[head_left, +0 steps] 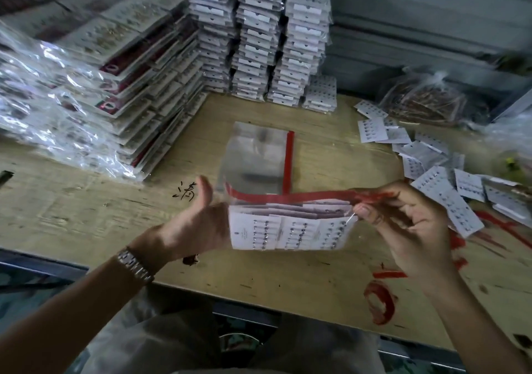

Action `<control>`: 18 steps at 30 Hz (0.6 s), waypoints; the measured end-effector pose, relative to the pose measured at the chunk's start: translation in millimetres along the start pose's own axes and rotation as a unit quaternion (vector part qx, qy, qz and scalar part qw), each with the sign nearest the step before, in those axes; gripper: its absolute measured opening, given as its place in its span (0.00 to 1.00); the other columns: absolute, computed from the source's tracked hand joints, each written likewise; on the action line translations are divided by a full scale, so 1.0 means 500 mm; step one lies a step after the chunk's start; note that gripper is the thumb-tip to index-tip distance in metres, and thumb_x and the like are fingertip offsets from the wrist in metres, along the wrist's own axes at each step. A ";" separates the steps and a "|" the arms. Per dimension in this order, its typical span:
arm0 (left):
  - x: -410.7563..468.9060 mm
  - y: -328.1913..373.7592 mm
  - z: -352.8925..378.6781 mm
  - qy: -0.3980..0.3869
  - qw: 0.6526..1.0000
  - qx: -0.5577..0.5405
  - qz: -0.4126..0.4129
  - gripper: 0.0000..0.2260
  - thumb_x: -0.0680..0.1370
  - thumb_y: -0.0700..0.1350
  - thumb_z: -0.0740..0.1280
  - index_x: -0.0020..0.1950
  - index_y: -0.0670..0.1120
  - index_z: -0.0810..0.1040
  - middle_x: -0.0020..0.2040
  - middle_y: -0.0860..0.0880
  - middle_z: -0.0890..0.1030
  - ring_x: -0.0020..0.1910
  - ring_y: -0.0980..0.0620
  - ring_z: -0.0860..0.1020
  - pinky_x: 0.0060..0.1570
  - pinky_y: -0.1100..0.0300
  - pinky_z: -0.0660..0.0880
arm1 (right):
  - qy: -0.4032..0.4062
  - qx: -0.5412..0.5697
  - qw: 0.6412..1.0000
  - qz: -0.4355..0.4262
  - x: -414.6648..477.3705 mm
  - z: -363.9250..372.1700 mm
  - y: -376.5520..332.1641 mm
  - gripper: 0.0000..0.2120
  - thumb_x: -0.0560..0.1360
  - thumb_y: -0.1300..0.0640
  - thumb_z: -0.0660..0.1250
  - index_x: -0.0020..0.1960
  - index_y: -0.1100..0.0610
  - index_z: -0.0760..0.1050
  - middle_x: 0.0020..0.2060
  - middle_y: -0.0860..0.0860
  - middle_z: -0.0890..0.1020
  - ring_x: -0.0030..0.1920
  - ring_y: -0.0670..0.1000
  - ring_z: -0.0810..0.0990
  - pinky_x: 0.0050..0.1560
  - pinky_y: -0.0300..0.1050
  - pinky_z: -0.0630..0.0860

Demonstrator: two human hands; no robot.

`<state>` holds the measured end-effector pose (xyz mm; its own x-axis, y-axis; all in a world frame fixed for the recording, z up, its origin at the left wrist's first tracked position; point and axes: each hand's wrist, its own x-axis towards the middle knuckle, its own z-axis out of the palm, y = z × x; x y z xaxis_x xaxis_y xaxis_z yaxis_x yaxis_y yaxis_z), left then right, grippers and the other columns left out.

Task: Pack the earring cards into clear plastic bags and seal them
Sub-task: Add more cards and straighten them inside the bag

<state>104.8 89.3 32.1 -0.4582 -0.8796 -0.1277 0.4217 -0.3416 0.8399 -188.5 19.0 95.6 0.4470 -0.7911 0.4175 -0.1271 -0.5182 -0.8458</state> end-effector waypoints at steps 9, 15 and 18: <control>-0.012 -0.074 0.026 0.174 0.917 0.333 0.133 0.24 0.70 0.42 0.79 0.63 0.46 0.74 0.58 0.56 0.83 0.56 0.56 0.83 0.51 0.64 0.80 | 0.055 0.072 0.993 0.072 -0.049 0.037 0.055 0.11 0.70 0.41 0.74 0.48 0.45 0.80 0.43 0.47 0.86 0.45 0.47 0.85 0.46 0.35 0.79; -0.010 -0.067 0.027 0.134 0.907 0.371 0.146 0.17 0.74 0.51 0.75 0.62 0.58 0.79 0.58 0.55 0.84 0.57 0.52 0.83 0.55 0.53 0.81 | -0.068 0.248 0.953 0.161 -0.034 0.022 0.092 0.29 0.75 0.34 0.63 0.59 0.58 0.77 0.50 0.62 0.83 0.53 0.62 0.81 0.49 0.50 0.77; -0.008 -0.062 0.035 0.133 0.908 0.368 0.151 0.18 0.74 0.53 0.75 0.62 0.64 0.77 0.58 0.56 0.84 0.55 0.53 0.83 0.53 0.58 0.81 | -0.179 0.189 0.949 0.180 0.015 0.003 0.083 0.26 0.75 0.37 0.65 0.58 0.59 0.79 0.55 0.59 0.83 0.59 0.61 0.80 0.59 0.49 0.76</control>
<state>80.0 109.4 16.0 -0.1624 -0.9786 0.1263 -0.1852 0.1560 0.9703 -189.2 -7.9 63.2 0.7155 -0.6987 -0.0028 -0.0313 -0.0281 -0.9991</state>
